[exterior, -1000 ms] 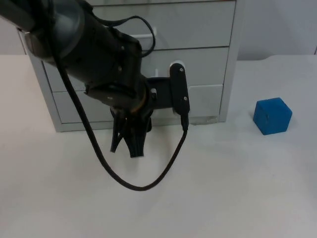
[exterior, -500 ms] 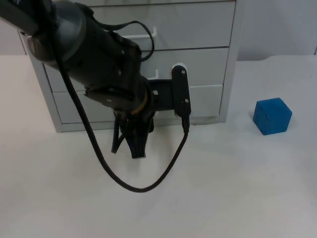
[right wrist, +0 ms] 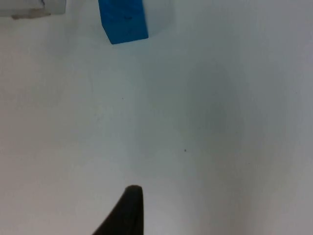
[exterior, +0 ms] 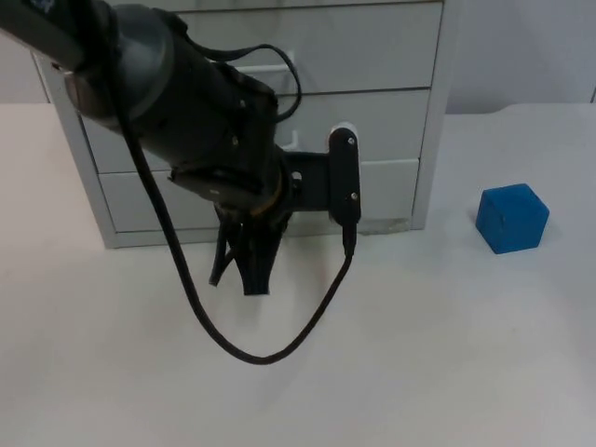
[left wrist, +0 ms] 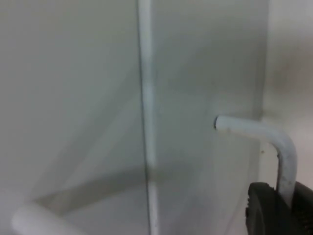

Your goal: Open the drawer with the left hand, place the block into the drawer with the right hand, then close the drawer with the left hand.

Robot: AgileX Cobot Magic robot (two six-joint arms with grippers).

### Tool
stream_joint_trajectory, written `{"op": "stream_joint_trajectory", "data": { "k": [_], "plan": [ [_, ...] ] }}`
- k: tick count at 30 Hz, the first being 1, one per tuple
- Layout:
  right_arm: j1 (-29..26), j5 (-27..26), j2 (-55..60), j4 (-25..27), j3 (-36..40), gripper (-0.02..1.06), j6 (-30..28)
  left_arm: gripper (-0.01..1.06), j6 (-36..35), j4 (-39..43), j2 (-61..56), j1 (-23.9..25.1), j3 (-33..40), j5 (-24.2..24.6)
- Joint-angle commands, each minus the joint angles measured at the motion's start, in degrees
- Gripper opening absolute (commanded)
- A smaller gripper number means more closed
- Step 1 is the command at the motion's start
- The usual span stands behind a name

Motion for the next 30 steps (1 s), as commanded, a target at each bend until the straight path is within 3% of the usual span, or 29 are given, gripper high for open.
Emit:
{"op": "stream_joint_trajectory", "data": {
  "k": [1,7,17,30],
  "plan": [
    [0.01,-0.73,-0.17,0.12,-0.31,1.05,-0.25,0.00,1.41,-5.82,1.25,-1.95,1.29,2.78],
    [0.01,-1.39,-0.17,0.01,-0.31,1.05,-0.25,0.00,5.10,-13.03,-2.67,-5.95,5.59,2.32],
    [0.01,-1.39,-0.17,0.01,-0.31,1.05,-0.25,0.00,3.56,-19.63,-9.02,-13.31,14.09,5.32],
    [0.01,-1.28,-0.17,0.01,-0.31,1.05,-0.25,0.00,3.56,-27.77,-9.29,-19.46,14.72,4.24]
  ]
}}
